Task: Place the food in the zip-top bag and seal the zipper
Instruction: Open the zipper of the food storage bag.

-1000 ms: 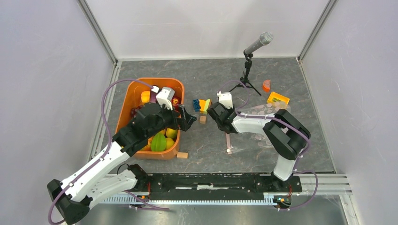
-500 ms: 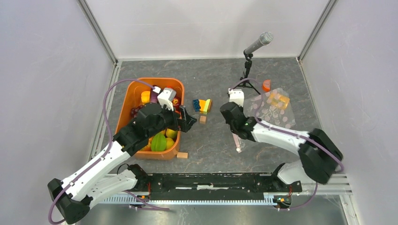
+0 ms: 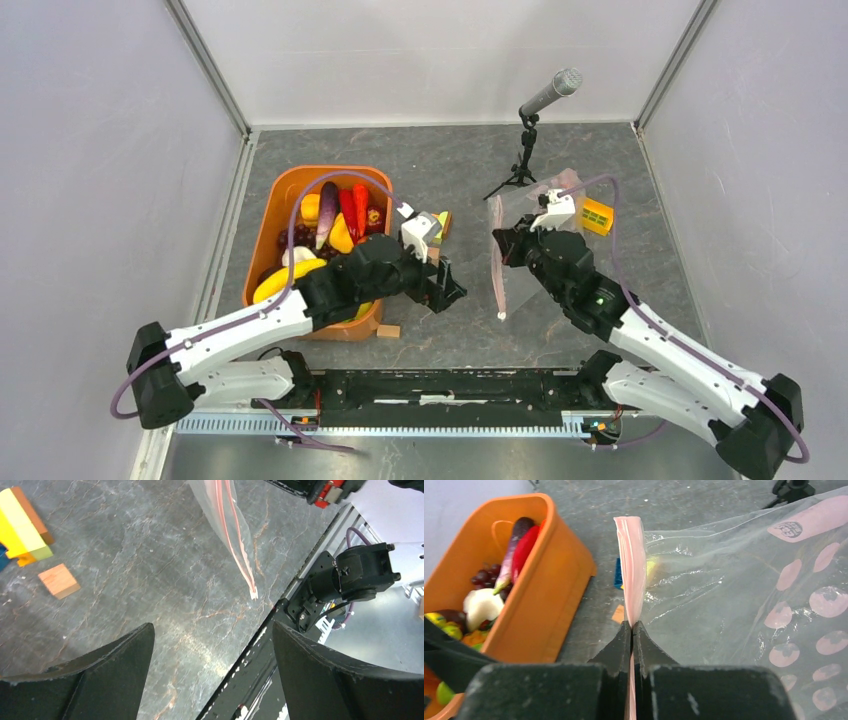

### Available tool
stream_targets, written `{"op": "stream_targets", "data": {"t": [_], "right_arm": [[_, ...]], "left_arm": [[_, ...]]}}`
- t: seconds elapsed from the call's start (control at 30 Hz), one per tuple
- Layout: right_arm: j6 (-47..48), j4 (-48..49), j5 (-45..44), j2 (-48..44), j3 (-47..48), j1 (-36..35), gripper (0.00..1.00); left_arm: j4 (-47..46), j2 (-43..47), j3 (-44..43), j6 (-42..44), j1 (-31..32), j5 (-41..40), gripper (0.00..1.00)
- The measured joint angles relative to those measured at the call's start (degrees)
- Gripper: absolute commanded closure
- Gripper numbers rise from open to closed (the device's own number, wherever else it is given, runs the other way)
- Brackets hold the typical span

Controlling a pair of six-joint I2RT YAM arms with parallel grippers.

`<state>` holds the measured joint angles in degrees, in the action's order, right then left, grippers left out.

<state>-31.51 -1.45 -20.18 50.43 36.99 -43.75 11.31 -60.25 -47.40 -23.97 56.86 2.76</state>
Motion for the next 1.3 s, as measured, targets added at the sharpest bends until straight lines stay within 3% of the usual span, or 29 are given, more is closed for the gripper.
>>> {"op": "stream_targets", "data": {"t": [0.43, 0.67, 0.9, 1.3], "right_arm": [[-2.6, -2.9, 5.7, -5.7, -0.4, 0.0, 1.0], [-3.6, -3.0, 6.9, -5.9, -0.4, 0.0, 1.0], [-3.8, -3.0, 7.5, -6.4, -0.4, 0.0, 1.0], [-4.0, -2.9, 7.7, -6.6, -0.9, 0.0, 1.0]], "left_arm": [[-17.5, -9.8, 2.1, -0.6, 7.4, -8.2, 0.2], [-24.3, -13.8, 2.8, -2.1, 7.5, -11.9, 0.18], [-26.9, -17.2, 2.8, -2.6, 7.5, -14.1, 0.3], [-28.1, -17.2, 3.7, -2.6, 7.5, -15.7, 0.23]]}}
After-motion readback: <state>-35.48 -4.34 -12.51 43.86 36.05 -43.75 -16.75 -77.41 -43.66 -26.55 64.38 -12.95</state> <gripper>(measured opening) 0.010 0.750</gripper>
